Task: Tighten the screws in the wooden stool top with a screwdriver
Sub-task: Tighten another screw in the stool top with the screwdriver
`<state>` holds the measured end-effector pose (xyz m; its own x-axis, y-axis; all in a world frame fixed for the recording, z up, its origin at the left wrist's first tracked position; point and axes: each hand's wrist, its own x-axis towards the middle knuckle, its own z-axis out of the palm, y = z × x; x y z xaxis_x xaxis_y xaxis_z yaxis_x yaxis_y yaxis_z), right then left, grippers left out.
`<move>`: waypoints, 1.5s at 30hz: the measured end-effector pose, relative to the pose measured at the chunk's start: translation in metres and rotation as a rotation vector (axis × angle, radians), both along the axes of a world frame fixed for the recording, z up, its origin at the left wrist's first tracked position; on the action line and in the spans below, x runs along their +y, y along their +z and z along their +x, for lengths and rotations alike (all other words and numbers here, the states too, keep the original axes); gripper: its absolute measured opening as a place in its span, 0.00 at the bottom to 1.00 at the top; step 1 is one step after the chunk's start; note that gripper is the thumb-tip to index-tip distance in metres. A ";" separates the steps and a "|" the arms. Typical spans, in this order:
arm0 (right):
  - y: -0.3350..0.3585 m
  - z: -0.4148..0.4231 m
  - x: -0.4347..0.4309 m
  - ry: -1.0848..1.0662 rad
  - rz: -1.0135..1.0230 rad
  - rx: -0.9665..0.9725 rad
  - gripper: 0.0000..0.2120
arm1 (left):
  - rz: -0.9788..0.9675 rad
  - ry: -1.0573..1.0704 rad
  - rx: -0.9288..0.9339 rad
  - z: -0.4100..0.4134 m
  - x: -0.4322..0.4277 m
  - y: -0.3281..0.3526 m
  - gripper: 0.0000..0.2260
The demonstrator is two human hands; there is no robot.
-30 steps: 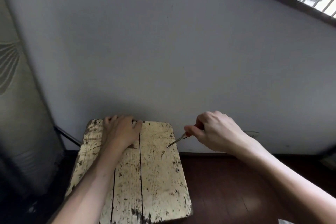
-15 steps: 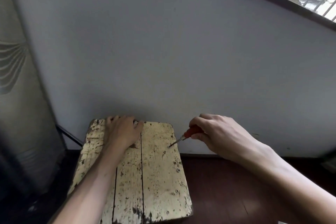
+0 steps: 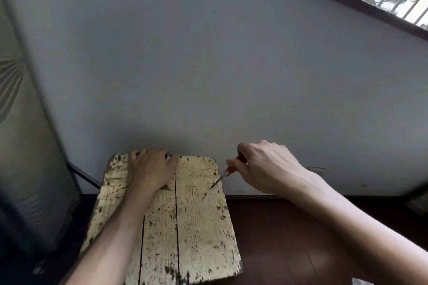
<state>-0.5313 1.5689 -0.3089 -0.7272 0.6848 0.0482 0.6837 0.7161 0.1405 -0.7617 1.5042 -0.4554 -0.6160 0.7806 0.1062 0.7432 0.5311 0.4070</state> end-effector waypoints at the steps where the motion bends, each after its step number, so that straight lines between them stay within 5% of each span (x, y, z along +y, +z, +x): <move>1: 0.002 0.001 -0.001 0.020 -0.018 -0.017 0.20 | 0.003 -0.002 0.001 0.000 -0.001 0.001 0.16; 5: 0.010 0.008 -0.005 0.156 -0.055 -0.047 0.12 | 0.011 -0.002 0.003 0.000 -0.002 0.003 0.17; 13: 0.010 0.014 -0.003 0.261 0.008 -0.052 0.12 | 0.002 -0.005 0.012 0.000 0.001 -0.001 0.18; 25: 0.000 -0.007 0.002 -0.105 -0.123 0.085 0.22 | 0.011 0.007 0.002 -0.004 0.006 -0.011 0.18; 31: 0.008 0.008 -0.006 0.103 -0.219 0.029 0.15 | 0.029 0.005 0.016 -0.005 0.007 -0.012 0.16; 40: 0.010 0.014 -0.004 0.257 -0.057 0.073 0.10 | 0.017 0.004 0.036 -0.007 0.009 -0.014 0.20; 45: -0.003 0.010 0.000 0.107 -0.092 0.146 0.17 | 0.027 0.009 0.048 -0.007 0.009 -0.016 0.20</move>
<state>-0.5212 1.5688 -0.3119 -0.7858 0.6103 0.0998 0.6113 0.7910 -0.0240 -0.7683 1.5130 -0.4715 -0.6165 0.7714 0.1574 0.7576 0.5269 0.3851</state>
